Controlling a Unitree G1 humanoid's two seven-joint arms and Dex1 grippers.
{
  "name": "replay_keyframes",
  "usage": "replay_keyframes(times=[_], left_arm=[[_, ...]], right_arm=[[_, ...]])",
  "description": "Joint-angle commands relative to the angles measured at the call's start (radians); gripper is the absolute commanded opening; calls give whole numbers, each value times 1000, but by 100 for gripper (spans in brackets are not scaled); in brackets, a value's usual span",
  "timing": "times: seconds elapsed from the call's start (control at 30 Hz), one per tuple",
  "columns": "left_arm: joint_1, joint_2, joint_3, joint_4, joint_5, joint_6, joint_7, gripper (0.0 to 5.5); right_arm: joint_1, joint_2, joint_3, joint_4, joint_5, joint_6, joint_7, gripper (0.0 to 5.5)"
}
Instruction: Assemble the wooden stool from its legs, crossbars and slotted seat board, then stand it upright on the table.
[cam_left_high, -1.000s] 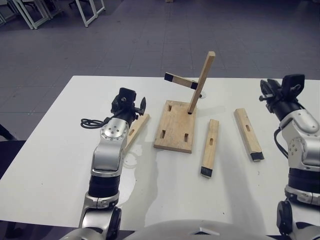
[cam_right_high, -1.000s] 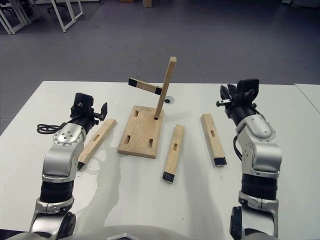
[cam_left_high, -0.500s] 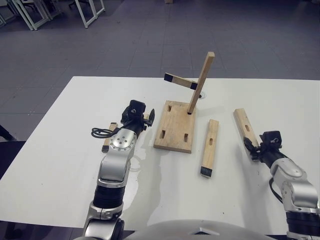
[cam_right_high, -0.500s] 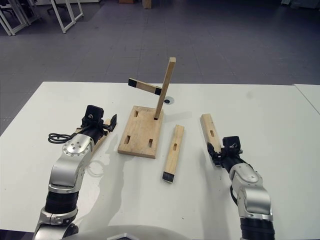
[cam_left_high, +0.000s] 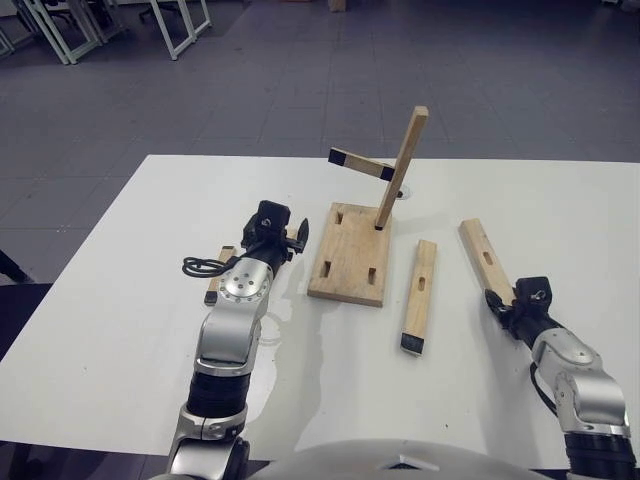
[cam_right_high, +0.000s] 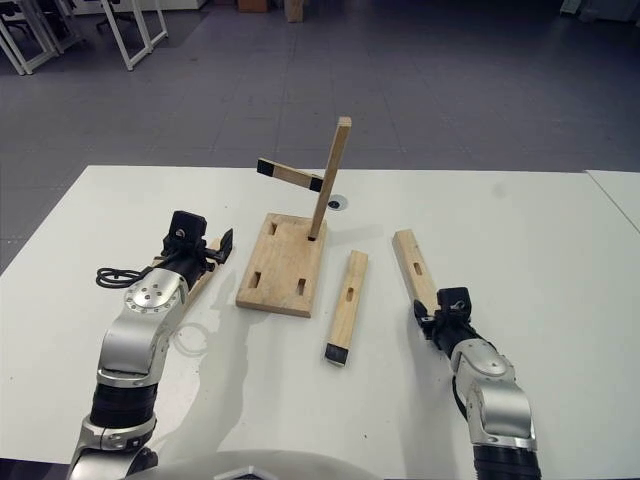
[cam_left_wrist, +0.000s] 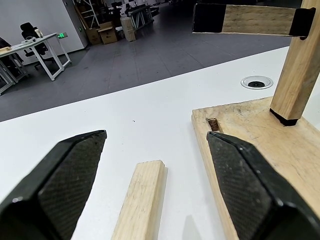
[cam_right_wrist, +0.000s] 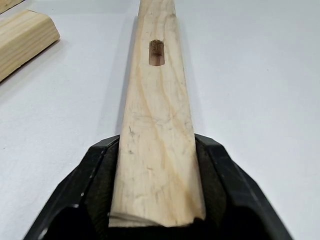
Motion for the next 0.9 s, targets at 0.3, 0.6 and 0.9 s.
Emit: replay_keyframes(times=[0.3,0.6,0.9], left_arm=[[-112,-46,199,-69,-340,90,-162,372],[-246,-101,467,-140,-1108,461,-167,473],[-224,-72,402,-87,-1570,426,-10,520]], right_arm=[[-483,41,-195,-108,384,106,72,203],[-640,-142,-177,-57,783,328,436,203],[-779,-125,-22,134,981,546,727,203]])
